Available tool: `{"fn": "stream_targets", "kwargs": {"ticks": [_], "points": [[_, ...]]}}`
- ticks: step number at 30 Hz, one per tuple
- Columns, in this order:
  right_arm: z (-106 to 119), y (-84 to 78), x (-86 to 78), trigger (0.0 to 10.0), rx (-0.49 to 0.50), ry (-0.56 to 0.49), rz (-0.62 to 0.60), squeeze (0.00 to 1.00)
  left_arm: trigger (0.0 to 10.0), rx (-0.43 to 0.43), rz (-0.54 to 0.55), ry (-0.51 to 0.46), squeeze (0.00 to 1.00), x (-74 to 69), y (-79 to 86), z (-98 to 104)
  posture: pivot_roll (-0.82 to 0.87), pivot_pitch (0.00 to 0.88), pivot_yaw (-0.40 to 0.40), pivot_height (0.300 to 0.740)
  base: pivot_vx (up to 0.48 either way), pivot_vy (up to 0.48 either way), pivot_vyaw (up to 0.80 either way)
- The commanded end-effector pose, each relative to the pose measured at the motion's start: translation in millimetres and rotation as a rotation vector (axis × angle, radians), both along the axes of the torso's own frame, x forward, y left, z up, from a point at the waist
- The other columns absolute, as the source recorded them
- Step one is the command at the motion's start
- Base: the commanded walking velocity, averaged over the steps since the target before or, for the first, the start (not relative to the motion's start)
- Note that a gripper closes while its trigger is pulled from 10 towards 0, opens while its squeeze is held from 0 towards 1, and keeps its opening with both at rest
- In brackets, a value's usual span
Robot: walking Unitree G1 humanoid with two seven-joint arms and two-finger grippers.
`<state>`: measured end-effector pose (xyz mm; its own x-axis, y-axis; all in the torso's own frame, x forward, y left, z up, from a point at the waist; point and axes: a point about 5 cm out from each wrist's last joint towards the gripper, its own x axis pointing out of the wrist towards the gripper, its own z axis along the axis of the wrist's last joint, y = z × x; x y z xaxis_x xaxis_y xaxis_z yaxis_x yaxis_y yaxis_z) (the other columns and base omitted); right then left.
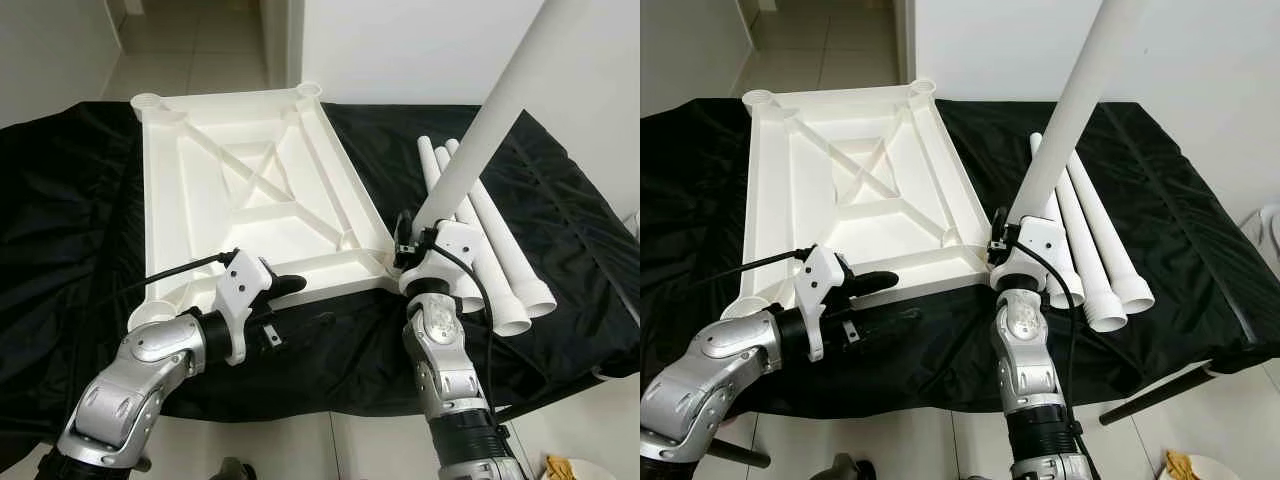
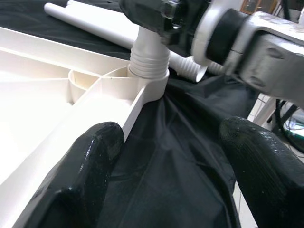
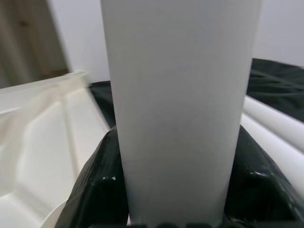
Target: Building children table
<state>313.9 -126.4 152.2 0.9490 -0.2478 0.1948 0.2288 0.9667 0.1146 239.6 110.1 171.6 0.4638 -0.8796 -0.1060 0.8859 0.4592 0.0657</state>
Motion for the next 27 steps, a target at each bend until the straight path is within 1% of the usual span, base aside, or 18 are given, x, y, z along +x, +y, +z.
{"fn": "stream_targets", "kwargs": {"ticks": [1,2,6,12,13,16,17,21,25,27], "points": [[-55,-22.1,-8.2,10.0,0.015,0.29,-0.124,0.0,10.0,0.003,0.032,0.009,0.0,-0.1,0.7,-2,-0.03,0.133,0.028,0.74,0.0,0.0,0.0],[-53,-21.1,-5.5,10.0,-0.001,0.288,-0.132,0.0,10.0,0.002,0.033,0.01,0.0,0.1,0.7,-1,-0.03,0.133,0.028,0.74,0.0,0.0,0.0],[-51,-17.2,-0.4,10.0,0.017,0.285,-0.11,0.0,10.0,0.003,0.035,0.006,0.0,-0.3,0.9,-1,-0.02,0.134,0.027,0.74,0.0,0.0,0.0],[-50,-14.0,0.4,10.0,0.027,0.272,-0.095,0.0,10.0,0.003,0.04,0.006,0.0,-0.6,2.3,0,-0.02,0.136,0.027,0.74,0.0,0.0,0.0],[-48,-12.0,0.8,10.0,0.035,0.253,-0.07,0.28,10.0,0.002,0.042,0.007,0.0,-0.3,2.3,0,-0.02,0.136,0.025,0.74,0.0,0.0,0.0],[-48,-11.3,1.2,10.0,0.04,0.245,-0.061,0.28,10.0,0.001,0.042,0.007,0.0,-0.2,2.2,0,-0.02,0.136,0.025,0.74,0.0,0.0,0.0],[-45,-11.4,1.6,10.0,0.041,0.225,-0.052,1.0,10.0,0.001,0.042,0.008,0.0,-0.1,1.9,-1,-0.02,0.136,0.025,0.74,0.0,0.0,0.0],[-35,-11.4,3.5,10.0,0.046,0.149,0.005,1.0,10.0,-0.005,0.041,0.009,0.0,-0.2,0.4,-1,-0.03,0.134,0.023,0.74,0.0,0.0,0.0],[-33,-12.2,4.6,10.0,0.045,0.134,0.024,1.0,10.0,-0.008,0.04,0.009,0.0,-0.1,-0.1,-1,-0.03,0.134,0.023,0.74,0.0,0.0,0.0],[-28,-14.8,6.3,10.0,0.048,0.1,0.067,1.0,10.0,-0.011,0.04,0.009,0.0,0.5,-0.9,-1,-0.03,0.133,0.022,0.74,0.0,0.0,0.0]]}}
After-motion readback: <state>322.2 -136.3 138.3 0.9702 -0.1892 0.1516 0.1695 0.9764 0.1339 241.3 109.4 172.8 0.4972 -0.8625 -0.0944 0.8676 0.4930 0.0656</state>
